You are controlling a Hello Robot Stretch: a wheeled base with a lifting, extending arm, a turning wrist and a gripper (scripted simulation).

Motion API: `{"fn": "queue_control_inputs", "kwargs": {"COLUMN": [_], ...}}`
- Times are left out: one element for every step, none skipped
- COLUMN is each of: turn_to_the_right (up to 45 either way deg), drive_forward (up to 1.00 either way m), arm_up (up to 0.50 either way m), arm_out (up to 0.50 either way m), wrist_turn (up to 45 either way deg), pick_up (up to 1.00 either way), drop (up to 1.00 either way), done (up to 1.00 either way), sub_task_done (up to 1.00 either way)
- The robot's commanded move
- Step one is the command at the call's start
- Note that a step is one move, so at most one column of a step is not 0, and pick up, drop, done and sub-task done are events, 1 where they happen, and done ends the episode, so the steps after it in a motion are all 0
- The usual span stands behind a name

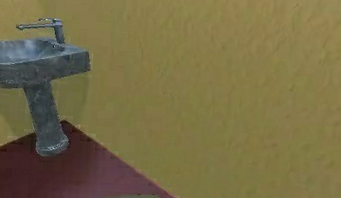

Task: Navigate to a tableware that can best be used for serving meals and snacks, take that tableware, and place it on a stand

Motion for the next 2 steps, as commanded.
{"fn": "queue_control_inputs", "kwargs": {"turn_to_the_right": [-45.0, -9.0], "drive_forward": [0.0, 0.0], "arm_up": [0.0, 0.0], "arm_out": [0.0, 0.0], "wrist_turn": [0.0, 0.0], "pick_up": [0.0, 0.0], "drop": [0.0, 0.0], "done": [0.0, 0.0], "sub_task_done": [0.0, 0.0]}}
